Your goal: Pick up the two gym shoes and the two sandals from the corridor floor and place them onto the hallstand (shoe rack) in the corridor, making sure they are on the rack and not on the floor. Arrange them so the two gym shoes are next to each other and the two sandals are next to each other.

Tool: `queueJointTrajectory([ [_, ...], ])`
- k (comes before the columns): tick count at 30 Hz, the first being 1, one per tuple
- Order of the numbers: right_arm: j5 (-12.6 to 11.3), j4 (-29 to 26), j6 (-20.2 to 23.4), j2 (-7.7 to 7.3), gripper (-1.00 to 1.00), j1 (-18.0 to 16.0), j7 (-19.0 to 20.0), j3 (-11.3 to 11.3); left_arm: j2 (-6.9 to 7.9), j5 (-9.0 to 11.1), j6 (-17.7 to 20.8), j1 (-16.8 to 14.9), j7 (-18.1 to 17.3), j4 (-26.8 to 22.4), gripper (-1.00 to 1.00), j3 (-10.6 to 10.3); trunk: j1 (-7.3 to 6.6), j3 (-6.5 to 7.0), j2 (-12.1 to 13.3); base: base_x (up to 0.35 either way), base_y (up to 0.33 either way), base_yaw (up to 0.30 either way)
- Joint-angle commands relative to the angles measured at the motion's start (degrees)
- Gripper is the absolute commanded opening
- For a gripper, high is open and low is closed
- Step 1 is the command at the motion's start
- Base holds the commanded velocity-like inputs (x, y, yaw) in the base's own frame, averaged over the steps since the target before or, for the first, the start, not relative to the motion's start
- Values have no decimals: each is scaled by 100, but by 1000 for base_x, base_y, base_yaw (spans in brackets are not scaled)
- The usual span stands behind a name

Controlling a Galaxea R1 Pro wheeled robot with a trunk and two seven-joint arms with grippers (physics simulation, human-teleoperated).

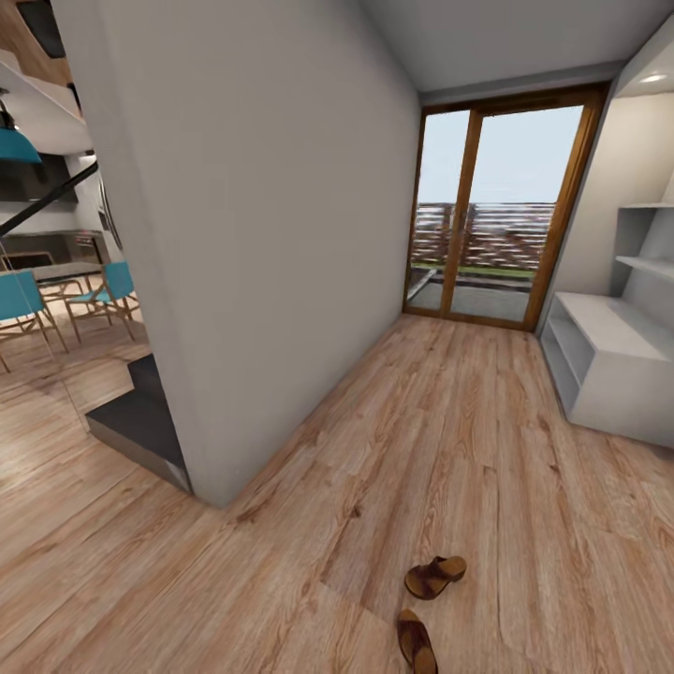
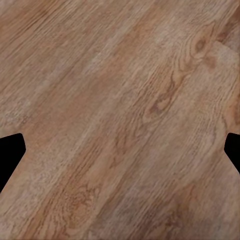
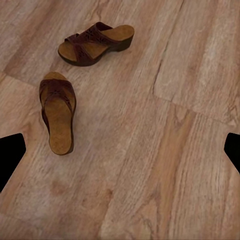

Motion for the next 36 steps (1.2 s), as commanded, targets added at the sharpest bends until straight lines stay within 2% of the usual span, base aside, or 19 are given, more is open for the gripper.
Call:
queueJointTrajectory([
  [1,-24,4,-19,0,100,-3,-1,1,1,43,-16,-3,3,3,100,-7,22,-24,-44,0,0,0],
  [27,-20,14,-19,4,100,-3,-6,18,1,43,-16,-9,3,0,100,2,593,-491,-1087,0,0,0],
  [32,-18,8,-21,20,100,-3,14,37,3,46,-5,-56,-12,-5,100,-7,703,-581,-1287,0,0,0],
  [35,-26,-109,-26,33,100,-6,29,44,-5,52,41,-178,-52,-92,100,-19,769,-635,-1408,0,0,0],
  [36,-26,-360,-25,35,100,-12,29,44,-11,49,65,-322,-48,-117,100,-22,791,-653,-1448,0,0,0],
])
